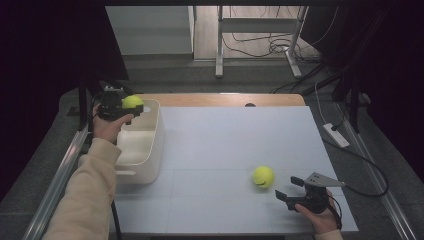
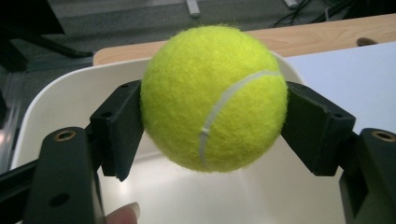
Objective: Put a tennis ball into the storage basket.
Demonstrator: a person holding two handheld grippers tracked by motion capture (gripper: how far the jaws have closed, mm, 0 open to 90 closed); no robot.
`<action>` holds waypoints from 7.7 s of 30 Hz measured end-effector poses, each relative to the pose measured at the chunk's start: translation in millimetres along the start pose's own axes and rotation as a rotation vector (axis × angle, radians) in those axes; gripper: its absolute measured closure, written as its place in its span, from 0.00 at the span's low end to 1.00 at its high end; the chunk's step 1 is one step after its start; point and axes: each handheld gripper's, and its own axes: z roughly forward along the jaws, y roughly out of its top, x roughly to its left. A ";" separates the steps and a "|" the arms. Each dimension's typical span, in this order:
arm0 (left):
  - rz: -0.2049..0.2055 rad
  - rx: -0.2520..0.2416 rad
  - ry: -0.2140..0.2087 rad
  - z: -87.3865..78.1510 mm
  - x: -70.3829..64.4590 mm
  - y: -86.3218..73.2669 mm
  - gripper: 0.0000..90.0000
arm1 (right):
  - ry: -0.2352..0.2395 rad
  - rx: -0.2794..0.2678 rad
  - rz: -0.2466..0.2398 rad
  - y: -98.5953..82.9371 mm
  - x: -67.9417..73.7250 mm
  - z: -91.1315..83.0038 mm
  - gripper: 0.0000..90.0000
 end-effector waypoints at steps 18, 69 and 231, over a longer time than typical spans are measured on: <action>0.002 0.031 0.059 5.8 6.4 -3.8 0.29 | 0.000 0.001 -0.001 -0.4 -0.2 0.4 0.15; 0.169 -0.171 -0.356 -40.9 -56.8 -15.2 0.16 | 0.010 0.004 -0.006 3.7 -2.2 6.1 0.14; 0.517 0.159 -0.748 63.0 -296.3 -57.1 0.15 | 0.028 -0.008 -0.033 7.3 1.3 6.2 0.14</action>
